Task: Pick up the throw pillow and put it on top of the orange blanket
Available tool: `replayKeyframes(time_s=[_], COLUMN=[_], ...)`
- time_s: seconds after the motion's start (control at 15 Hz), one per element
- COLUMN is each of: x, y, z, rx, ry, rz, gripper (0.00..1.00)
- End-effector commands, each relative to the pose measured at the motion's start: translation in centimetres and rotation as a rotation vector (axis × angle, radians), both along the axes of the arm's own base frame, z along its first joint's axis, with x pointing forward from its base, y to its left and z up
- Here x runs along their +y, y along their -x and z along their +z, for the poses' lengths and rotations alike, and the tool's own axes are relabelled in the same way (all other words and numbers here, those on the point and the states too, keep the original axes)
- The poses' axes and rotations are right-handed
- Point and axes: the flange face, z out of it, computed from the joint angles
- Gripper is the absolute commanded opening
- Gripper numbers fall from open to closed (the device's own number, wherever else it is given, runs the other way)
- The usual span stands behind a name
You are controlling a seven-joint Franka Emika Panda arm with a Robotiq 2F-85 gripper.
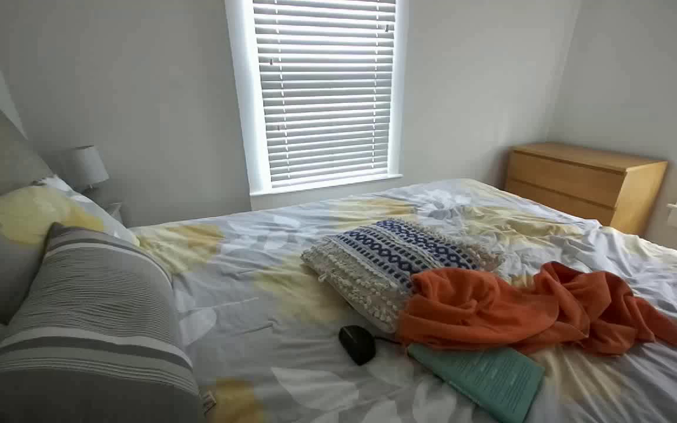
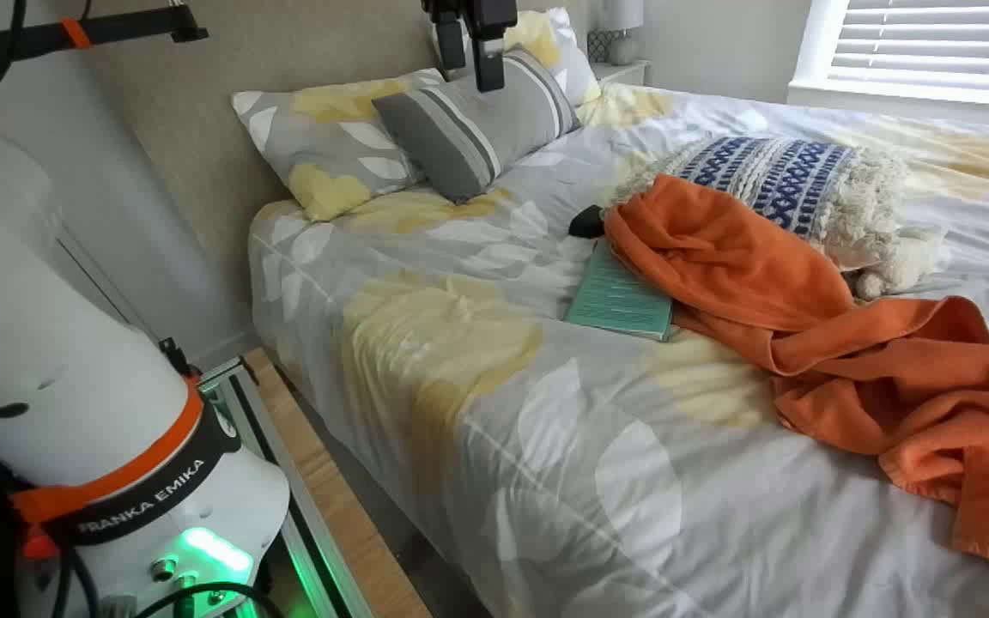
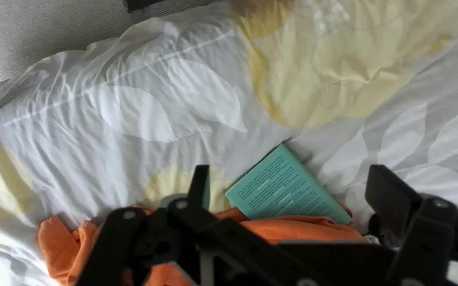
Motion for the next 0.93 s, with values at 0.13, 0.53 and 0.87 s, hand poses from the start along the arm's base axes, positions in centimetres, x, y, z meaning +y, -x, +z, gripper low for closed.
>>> replayKeyframes(time_s=[0.13, 0.53, 0.87], x=[0.0, 0.0, -0.6], y=[0.0, 0.0, -2.6], z=[0.1, 0.1, -0.1], rx=[0.001, 0.001, -0.060], ry=[0.000, 0.000, 0.050], rz=[0.000, 0.000, -0.012], gripper=[1.00, 1.00, 1.00])
